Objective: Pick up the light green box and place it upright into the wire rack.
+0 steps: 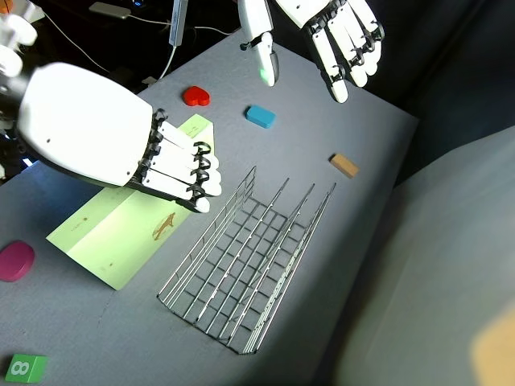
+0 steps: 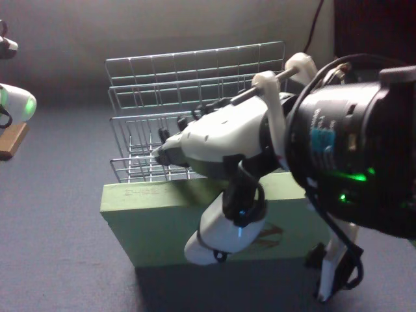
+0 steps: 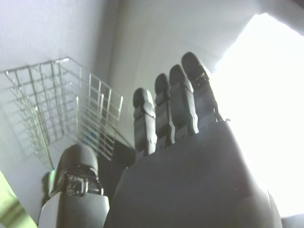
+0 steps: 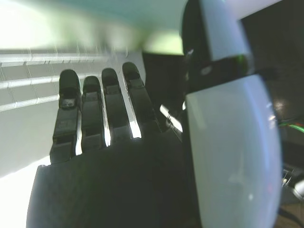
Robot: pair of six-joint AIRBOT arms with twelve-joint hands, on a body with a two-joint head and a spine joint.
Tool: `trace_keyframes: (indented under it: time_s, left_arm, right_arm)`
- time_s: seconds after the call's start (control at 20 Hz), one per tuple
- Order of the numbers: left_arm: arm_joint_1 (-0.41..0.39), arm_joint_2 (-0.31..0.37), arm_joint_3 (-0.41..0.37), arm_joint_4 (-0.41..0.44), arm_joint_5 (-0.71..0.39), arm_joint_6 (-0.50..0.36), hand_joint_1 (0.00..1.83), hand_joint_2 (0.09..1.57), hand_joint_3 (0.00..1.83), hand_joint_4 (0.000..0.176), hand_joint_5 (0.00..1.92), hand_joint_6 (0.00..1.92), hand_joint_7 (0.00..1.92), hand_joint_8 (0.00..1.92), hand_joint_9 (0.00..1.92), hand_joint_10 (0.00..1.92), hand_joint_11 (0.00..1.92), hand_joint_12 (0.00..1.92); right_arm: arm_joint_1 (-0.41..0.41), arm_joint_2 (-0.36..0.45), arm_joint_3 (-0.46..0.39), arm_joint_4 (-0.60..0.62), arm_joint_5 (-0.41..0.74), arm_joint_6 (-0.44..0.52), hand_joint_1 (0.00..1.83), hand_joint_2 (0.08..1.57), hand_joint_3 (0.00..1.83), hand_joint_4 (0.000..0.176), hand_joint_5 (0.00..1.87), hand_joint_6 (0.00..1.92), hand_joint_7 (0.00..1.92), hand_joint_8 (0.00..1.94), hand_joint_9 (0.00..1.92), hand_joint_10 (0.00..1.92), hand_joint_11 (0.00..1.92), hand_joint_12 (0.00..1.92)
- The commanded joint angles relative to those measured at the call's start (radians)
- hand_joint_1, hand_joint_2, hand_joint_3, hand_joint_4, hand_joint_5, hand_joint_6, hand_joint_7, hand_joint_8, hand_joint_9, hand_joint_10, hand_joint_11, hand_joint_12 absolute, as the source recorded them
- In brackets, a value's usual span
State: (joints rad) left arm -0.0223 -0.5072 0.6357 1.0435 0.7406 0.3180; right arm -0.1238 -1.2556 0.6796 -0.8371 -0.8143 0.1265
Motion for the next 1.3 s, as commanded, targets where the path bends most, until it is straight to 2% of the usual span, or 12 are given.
trace_keyframes:
  time_s: [0.0,0.35,0.5,0.6,0.7,0.75,0.85,0.95,1.0,1.1,1.2,1.25]
  left_arm:
    - [-0.014,0.006,0.002,0.072,-0.033,0.009,0.0,1.24,0.0,0.088,0.26,0.0,0.19,0.0,0.16,0.0,0.0,0.49]
    - [-0.014,0.006,0.002,0.072,-0.034,0.028,0.0,1.23,0.0,0.084,0.31,0.02,0.2,0.01,0.15,0.01,0.0,0.4]
    - [-0.014,0.006,-0.001,0.071,-0.036,0.046,0.0,1.25,0.0,0.085,0.28,0.0,0.17,0.0,0.13,0.0,0.0,0.38]
    - [-0.014,0.006,-0.005,0.071,-0.042,0.048,0.0,1.25,0.0,0.086,0.28,0.01,0.18,0.0,0.14,0.0,0.0,0.38]
    - [-0.014,0.006,-0.006,0.07,-0.042,0.055,0.0,1.26,0.0,0.085,0.3,0.01,0.18,0.0,0.15,0.0,0.0,0.43]
    - [-0.013,0.006,-0.006,0.069,-0.042,0.056,0.0,1.26,0.0,0.085,0.3,0.01,0.18,0.0,0.15,0.0,0.0,0.43]
    - [-0.013,0.006,-0.006,0.068,-0.042,0.056,0.0,1.27,0.0,0.086,0.29,0.0,0.19,0.0,0.15,0.0,0.0,0.46]
    - [-0.013,0.006,-0.007,0.066,-0.042,0.056,0.0,1.28,0.01,0.086,0.27,0.0,0.18,0.0,0.15,0.0,0.0,0.42]
    - [-0.013,0.006,-0.008,0.065,-0.04,0.056,0.0,1.28,0.01,0.086,0.27,0.0,0.18,0.0,0.15,0.0,0.0,0.42]
    - [-0.013,0.006,-0.009,0.062,-0.039,0.056,0.0,1.28,0.0,0.086,0.28,0.0,0.18,0.0,0.15,0.0,0.0,0.42]
    - [-0.013,0.006,-0.01,0.056,-0.034,0.056,0.0,1.28,0.0,0.086,0.29,0.01,0.18,0.0,0.15,0.0,0.0,0.4]
    - [-0.013,0.006,-0.01,0.055,-0.033,0.056,0.0,1.27,0.0,0.085,0.3,0.01,0.18,0.0,0.15,0.0,0.0,0.39]
  right_arm:
    - [0.005,0.0,0.005,-0.06,0.039,0.001,0.81,1.0,0.0,0.009,0.12,0.0,0.07,0.0,0.0,0.0,0.0,0.38]
    - [-0.009,-0.01,0.018,-0.092,0.017,0.044,0.81,1.0,0.0,0.005,0.12,0.0,0.08,0.0,0.02,0.01,0.0,0.41]
    - [-0.015,-0.011,0.02,-0.087,0.007,0.069,0.83,1.01,0.0,0.0,0.14,0.0,0.09,0.0,0.05,0.01,0.0,0.55]
    - [-0.019,-0.011,0.021,-0.07,0.009,0.07,0.84,1.03,0.0,0.0,0.17,0.01,0.13,0.01,0.07,0.01,0.0,0.55]
    - [-0.02,-0.011,0.021,-0.07,0.011,0.078,0.86,1.04,0.0,0.0,0.25,0.02,0.25,0.02,0.2,0.02,0.0,0.71]
    - [-0.02,-0.011,0.022,-0.069,0.011,0.087,0.86,1.04,0.0,0.0,0.25,0.02,0.25,0.02,0.2,0.02,0.0,0.71]
    - [-0.02,-0.011,0.023,-0.066,0.017,0.095,0.94,1.03,0.0,0.0,0.37,0.01,0.42,0.01,0.36,0.02,0.05,1.0]
    - [-0.022,-0.011,0.023,-0.066,0.019,0.095,1.06,1.06,0.0,0.0,0.6,0.02,0.65,0.01,0.63,0.04,0.28,1.08]
    - [-0.022,-0.011,0.024,-0.066,0.02,0.095,1.06,1.06,0.0,0.0,0.6,0.02,0.65,0.01,0.63,0.04,0.28,1.08]
    - [-0.022,-0.011,0.03,-0.067,0.023,0.095,1.08,1.09,0.0,0.0,0.78,0.03,0.8,0.01,0.81,0.06,0.44,1.12]
    - [-0.022,-0.01,0.033,-0.067,0.023,0.095,1.15,1.11,0.01,0.0,0.86,0.05,0.91,0.05,0.94,0.11,0.56,1.17]
    - [-0.022,-0.009,0.032,-0.066,0.023,0.095,1.2,1.18,0.0,0.0,0.76,1.16,0.92,1.15,0.96,0.43,0.68,1.28]
